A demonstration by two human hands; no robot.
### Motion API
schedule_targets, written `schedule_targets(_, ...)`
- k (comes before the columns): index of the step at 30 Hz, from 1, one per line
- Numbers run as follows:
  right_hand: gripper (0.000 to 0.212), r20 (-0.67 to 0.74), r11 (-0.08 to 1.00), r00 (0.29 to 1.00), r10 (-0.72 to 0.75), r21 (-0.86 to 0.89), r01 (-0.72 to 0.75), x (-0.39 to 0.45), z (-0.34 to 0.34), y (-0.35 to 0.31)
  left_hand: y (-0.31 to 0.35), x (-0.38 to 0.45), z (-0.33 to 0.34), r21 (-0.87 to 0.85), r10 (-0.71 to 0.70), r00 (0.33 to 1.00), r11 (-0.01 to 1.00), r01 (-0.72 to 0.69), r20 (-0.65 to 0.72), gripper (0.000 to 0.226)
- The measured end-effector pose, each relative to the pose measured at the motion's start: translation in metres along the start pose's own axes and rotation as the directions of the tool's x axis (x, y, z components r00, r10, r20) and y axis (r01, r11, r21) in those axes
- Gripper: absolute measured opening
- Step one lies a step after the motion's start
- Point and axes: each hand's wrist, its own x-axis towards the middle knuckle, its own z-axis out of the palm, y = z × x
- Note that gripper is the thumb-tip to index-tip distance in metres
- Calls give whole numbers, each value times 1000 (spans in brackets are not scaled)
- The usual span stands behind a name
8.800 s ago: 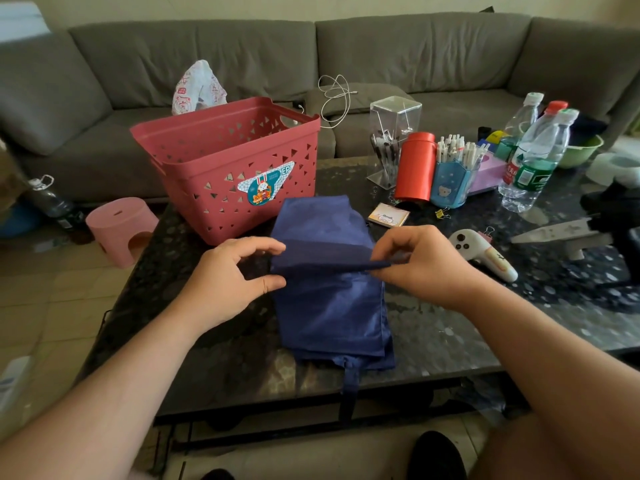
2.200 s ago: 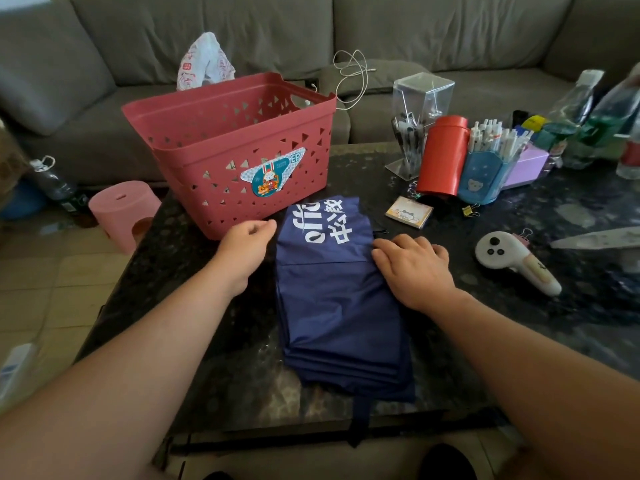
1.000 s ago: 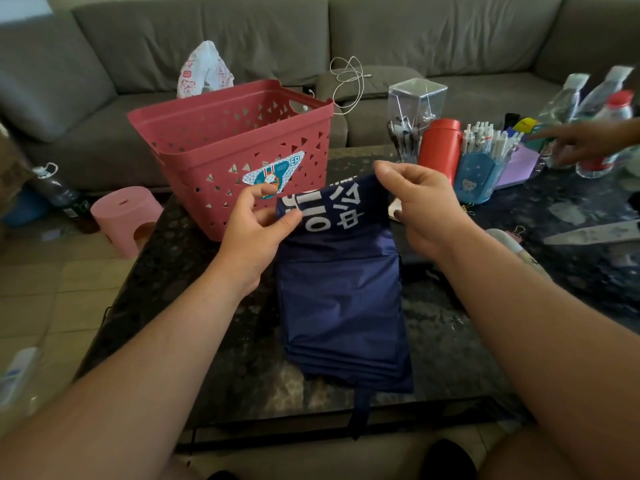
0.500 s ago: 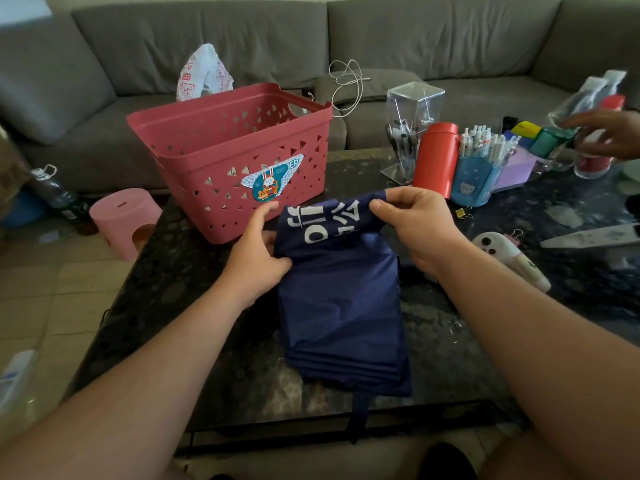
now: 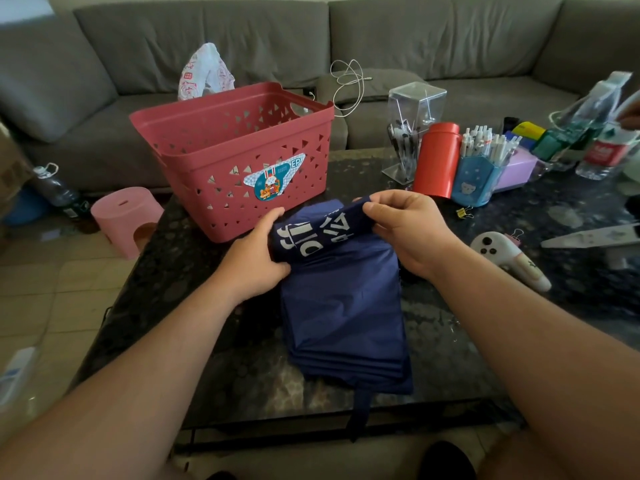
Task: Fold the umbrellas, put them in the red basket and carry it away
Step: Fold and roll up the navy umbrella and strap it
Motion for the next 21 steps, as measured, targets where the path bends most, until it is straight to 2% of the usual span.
schedule_targets(2,14,15,998,1000,-1,63,0,-3,0,-4,4,1,-5,-280,-29,998,959,43,55,91)
schedule_targets(4,16,59,998,998,-27,56,24,-4,-4,-5,15,2,-12,-502,-66,997,861,81,49,62)
schedule_targets(6,22,82,998,995,-64,-12,66,-7,-8,-6,22,6,-14,-622,-127,991,779,75,-40,27)
schedule_targets(8,32,22,979,992,-120,-163,122,-8,-10,-6,20,10,-13,-700,-186,979,710,79,-79,14)
schedule_targets(9,33,-10,966,990,-142,-220,136,-9,-12,-5,17,11,-12,-711,-204,976,697,92,-74,14)
schedule_targets(11,32,-39,975,993,-111,-199,101,-12,-15,-5,12,11,-9,-702,-200,979,703,114,-41,20)
schedule_targets(14,20,-41,986,999,18,-166,-24,-15,-18,-6,10,9,-9,-675,-160,986,732,91,-41,20)
schedule_targets(16,14,-43,970,985,167,-172,-172,-15,-19,-5,10,6,-9,-666,-130,991,743,70,-42,19)
schedule_targets(18,32,-78,918,950,303,-242,-313,-14,-18,-3,11,3,-11,-663,-125,991,746,63,-47,19)
schedule_targets(21,41,-89,868,926,366,-327,-374,-14,-15,1,9,-1,-12,-668,-125,991,742,60,-49,19)
